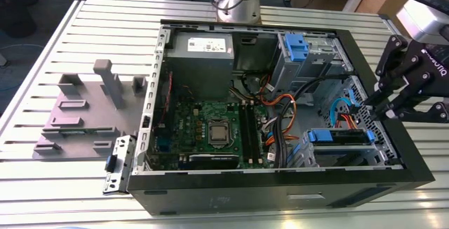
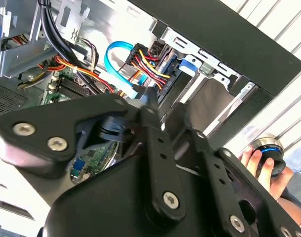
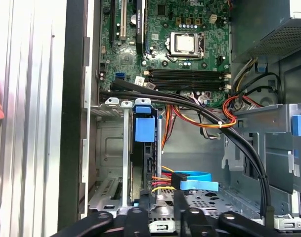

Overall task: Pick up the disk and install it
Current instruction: 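Insert the second disk wire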

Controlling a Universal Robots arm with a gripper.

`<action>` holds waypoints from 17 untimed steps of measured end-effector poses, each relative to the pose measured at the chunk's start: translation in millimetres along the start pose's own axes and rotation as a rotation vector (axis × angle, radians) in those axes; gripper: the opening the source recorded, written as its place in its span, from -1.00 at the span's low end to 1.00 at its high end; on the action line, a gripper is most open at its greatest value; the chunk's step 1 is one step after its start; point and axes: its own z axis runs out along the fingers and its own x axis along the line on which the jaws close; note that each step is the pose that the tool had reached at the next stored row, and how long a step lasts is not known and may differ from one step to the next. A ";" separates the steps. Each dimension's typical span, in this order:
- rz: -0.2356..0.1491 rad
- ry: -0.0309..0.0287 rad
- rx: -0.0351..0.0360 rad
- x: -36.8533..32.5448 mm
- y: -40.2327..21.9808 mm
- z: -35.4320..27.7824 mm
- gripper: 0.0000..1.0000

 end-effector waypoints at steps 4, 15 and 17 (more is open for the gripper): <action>0.000 0.0003 0.0000 -0.4 0.0 -0.6 -0.29; 0.000 0.0017 0.0000 -16.6 8.4 12.7 -0.29; 0.000 0.0017 0.0000 -16.5 9.1 16.4 -0.29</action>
